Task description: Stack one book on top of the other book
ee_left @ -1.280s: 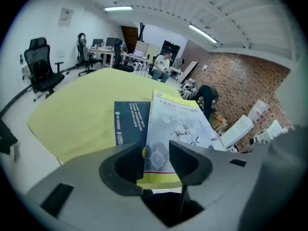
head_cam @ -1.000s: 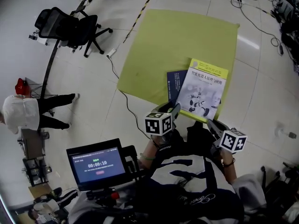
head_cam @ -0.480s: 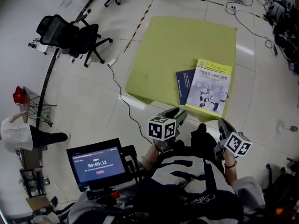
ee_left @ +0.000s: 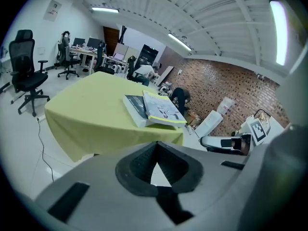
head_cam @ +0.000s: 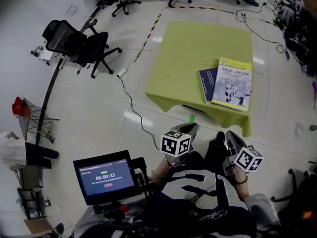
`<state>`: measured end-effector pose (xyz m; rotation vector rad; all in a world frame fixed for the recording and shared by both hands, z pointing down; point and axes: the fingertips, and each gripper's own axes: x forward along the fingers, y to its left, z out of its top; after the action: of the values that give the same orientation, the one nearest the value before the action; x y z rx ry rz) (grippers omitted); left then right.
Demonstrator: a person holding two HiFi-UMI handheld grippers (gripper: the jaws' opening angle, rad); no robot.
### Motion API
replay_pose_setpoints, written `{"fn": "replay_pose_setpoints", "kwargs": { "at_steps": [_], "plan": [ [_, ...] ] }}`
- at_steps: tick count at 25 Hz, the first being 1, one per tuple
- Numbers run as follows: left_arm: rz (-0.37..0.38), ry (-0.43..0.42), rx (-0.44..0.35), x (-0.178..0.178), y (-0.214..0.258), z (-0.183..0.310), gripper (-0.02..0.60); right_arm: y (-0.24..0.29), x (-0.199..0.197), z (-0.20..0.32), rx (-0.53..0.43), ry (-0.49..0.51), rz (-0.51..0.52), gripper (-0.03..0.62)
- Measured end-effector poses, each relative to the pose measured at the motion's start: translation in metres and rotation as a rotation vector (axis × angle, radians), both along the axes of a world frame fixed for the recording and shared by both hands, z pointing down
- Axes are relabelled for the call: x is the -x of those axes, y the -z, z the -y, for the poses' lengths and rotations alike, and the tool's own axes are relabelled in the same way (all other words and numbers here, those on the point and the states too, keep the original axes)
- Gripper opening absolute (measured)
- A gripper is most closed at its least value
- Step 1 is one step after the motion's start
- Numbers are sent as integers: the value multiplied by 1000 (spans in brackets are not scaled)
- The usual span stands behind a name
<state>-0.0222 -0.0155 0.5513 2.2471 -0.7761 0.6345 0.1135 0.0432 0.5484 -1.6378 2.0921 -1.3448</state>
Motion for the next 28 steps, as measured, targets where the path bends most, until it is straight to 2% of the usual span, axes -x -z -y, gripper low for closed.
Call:
{"fn": "replay_pose_setpoints", "kwargs": {
  "at_steps": [6,11,17,21,28],
  "plan": [
    [-22,-2,-1,34,0,-43,5,3,48,-41,-23,46,-35,-2],
    [-39,-34,-26,37,9,-68,5,19,59,-57,-45,62,-121,-2],
    [-62,-54,-57,22,27,-88,5,44,52,-64,-89,88,-200,-2],
    [-89,-45,-68,5,43,-101,5,59,45,-73,-119,110,-195,-9],
    [-107,-42,-58,-25,52,-154,5,72,36,-114,-143,145,-170,-9]
  ]
}}
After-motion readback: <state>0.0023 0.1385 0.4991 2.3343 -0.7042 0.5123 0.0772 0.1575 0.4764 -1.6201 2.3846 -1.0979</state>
